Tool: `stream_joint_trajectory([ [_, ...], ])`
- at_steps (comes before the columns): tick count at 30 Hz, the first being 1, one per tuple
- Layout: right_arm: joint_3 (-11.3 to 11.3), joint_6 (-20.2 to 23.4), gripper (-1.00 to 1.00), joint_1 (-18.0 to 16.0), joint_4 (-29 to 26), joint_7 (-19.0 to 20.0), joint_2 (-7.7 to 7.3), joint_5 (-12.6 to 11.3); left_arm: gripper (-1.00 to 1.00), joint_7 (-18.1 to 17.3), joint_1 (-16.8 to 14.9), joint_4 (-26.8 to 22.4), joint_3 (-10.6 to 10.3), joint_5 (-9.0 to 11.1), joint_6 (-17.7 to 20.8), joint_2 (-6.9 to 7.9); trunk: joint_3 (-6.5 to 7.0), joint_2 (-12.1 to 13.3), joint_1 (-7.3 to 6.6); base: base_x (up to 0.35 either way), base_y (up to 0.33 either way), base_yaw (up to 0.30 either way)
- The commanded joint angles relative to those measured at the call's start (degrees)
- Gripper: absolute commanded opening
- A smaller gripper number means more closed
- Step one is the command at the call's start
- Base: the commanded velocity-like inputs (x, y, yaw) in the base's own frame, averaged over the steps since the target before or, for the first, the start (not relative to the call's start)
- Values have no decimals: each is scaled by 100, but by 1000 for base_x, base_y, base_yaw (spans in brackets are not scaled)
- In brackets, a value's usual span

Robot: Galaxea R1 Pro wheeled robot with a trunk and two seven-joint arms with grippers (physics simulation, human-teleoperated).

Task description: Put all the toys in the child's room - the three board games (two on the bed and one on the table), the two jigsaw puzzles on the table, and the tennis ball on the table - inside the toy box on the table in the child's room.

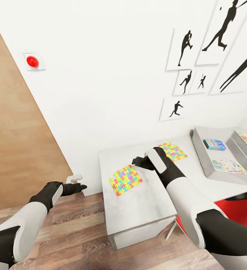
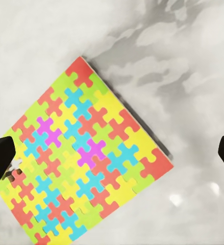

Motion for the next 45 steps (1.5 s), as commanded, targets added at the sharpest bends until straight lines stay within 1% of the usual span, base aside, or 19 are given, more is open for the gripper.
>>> stream_joint_trajectory([
  [1,18,4,100,-6,-4,-59,-1,-61,100,-43,-4,-8,46,-55,31,-4,-20,-12,3,0,64,0],
  [29,18,0,100,-6,-18,-59,4,-51,100,-43,-4,-8,46,-44,22,-5,-284,-12,3,0,9,0],
  [45,23,-7,100,-6,-19,-59,4,-51,100,-43,-4,-9,46,-45,22,-4,-435,-12,3,0,56,0],
])
